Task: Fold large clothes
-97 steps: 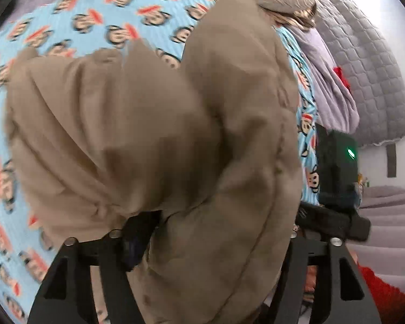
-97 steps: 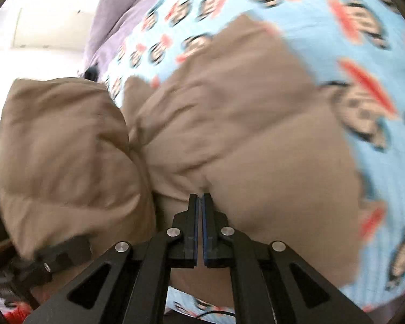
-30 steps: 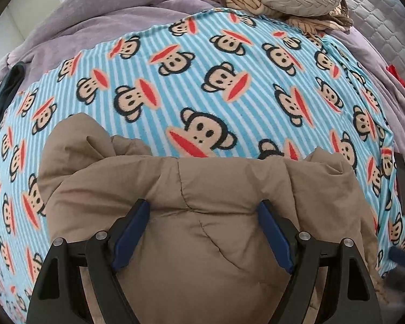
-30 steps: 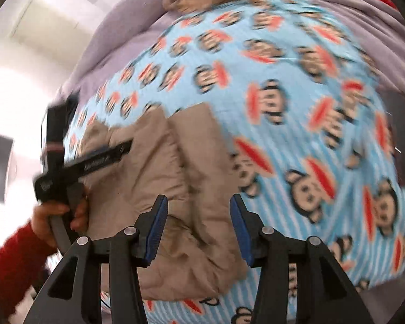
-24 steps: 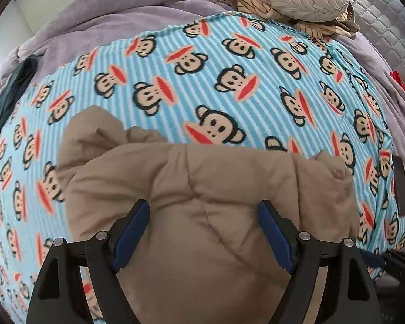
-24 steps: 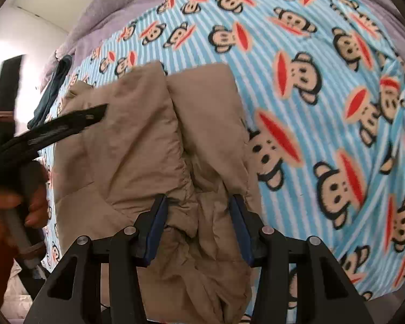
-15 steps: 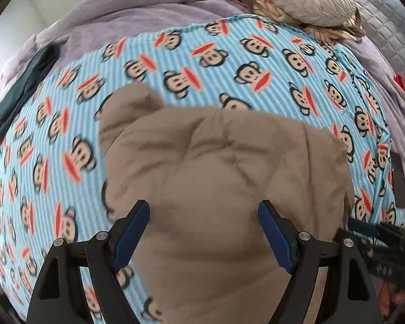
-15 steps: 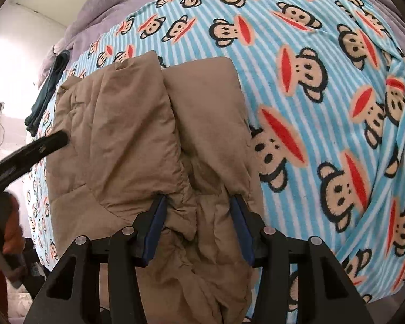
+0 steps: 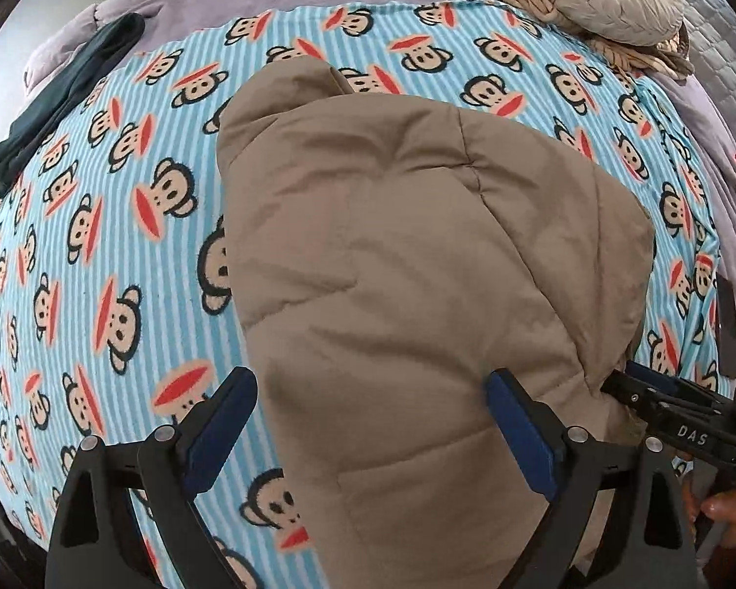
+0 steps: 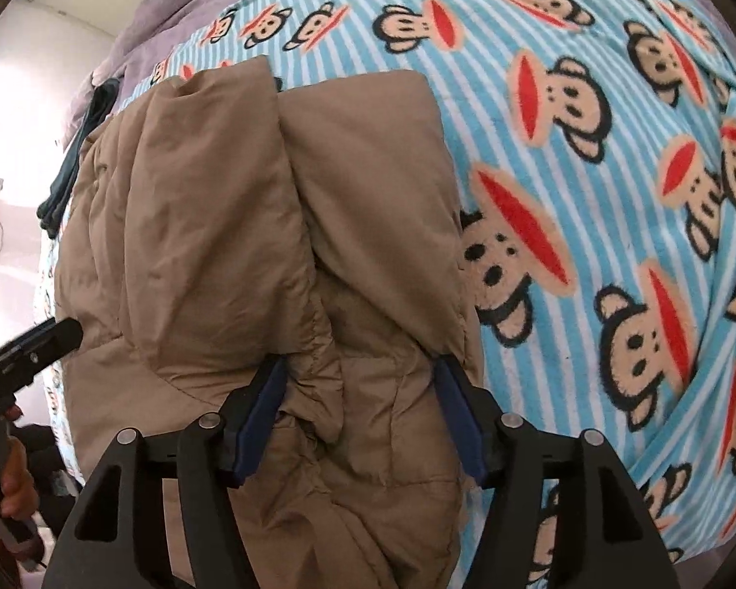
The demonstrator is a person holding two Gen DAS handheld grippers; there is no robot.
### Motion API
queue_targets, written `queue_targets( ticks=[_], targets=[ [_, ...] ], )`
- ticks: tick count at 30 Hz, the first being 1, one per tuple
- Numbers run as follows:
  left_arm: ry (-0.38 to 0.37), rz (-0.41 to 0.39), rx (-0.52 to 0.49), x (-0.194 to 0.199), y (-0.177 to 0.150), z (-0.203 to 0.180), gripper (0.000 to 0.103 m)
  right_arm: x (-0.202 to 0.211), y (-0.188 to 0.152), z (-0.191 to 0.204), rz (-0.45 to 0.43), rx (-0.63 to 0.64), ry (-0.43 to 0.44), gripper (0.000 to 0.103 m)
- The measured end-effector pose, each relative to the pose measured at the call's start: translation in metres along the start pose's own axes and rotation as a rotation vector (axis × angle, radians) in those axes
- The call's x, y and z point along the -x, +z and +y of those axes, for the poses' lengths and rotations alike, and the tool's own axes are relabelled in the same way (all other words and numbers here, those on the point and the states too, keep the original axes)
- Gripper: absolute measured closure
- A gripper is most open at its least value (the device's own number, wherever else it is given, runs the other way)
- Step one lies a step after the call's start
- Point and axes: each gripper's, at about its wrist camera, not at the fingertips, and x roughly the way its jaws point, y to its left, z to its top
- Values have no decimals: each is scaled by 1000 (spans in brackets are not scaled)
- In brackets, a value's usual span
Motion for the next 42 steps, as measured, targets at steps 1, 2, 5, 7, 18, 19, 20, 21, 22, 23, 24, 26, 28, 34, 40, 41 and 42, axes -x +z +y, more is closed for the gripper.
queue_targets(
  ticks=[1,2,5,7,18,19,20,21,22,23,24,26,28,34,40,41,42],
  targets=[
    [5,-1,-1,0,0,0,8,1,1,-1,3,-7,7,36],
    [12,-2,1,1,0,0,8,3,2,-2,5,-11,14,36],
    [24,-4,10,3,-1,1,8,11,5,-5,5,-24,48,36],
    [27,-6,17,3,-1,3,8,19,6,-7,0,-30,74,36],
    [-25,-9,68,-2,-6,14,0,39,2,-29,-24,-74,94,19],
    [-38,-10,76,-2,-6,16,0,36,3,-31,-15,-79,96,16],
    [-61,-12,84,-2,-7,19,0,36,3,-32,-13,-80,97,16],
    [-96,-14,91,-2,-8,22,0,35,2,-33,-14,-78,106,16],
    [-131,-15,98,-3,-9,27,0,36,2,-35,-18,-76,119,15],
    [-158,-14,111,-3,-10,32,0,37,4,-35,-25,-73,137,15],
    [-173,-12,122,-5,-10,36,0,38,5,-36,-38,-69,151,15],
    [-216,-1,154,-8,-11,48,0,38,8,-38,-59,-61,167,15],
    [-266,5,181,-11,-12,60,0,38,10,-40,-69,-63,181,14],
    [-547,74,252,-33,-13,86,0,28,23,-54,-33,-106,289,14],
    [-664,101,306,-59,-12,101,0,6,37,-60,74,-108,418,14],
    [-677,101,306,-63,-11,102,0,3,40,-61,87,-101,434,14],
    [-681,103,300,-66,-10,100,0,-2,44,-61,103,-96,453,14]
  ],
)
